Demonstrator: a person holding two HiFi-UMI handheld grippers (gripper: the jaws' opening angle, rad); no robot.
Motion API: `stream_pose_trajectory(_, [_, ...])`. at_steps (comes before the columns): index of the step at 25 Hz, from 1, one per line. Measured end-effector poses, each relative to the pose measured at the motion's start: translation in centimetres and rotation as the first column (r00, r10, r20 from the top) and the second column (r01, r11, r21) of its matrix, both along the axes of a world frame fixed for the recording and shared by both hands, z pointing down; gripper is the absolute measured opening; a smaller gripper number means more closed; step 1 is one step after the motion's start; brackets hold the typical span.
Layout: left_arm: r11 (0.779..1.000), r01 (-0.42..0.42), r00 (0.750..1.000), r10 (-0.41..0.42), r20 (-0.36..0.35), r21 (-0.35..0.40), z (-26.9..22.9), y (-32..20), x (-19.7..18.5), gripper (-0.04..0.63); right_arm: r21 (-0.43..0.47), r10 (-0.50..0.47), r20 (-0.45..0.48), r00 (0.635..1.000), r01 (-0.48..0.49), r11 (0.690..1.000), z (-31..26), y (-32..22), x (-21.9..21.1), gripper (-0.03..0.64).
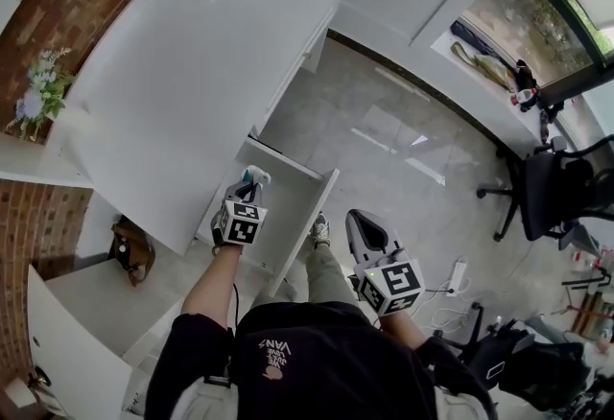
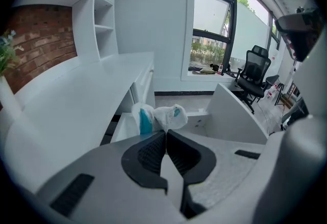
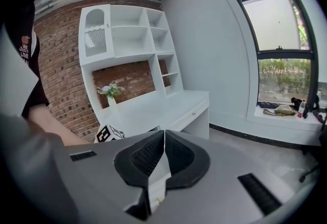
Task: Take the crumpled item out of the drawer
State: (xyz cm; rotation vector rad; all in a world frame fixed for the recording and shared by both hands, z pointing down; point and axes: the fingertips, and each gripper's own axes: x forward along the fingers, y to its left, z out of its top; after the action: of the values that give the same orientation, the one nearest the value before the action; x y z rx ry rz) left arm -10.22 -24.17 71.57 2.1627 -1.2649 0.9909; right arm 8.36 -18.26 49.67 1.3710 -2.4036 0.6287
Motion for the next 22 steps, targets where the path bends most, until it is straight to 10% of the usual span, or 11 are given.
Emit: stream_pose_trajectory(22, [0.985,0.08,0.985,-0.055,0.163,-0.15,12.1,-6.8,-3.2,0.011,-0.16,-0.05,-0.023,0.998,0.046,0.986,7.9,-4.5,2.2,0.002])
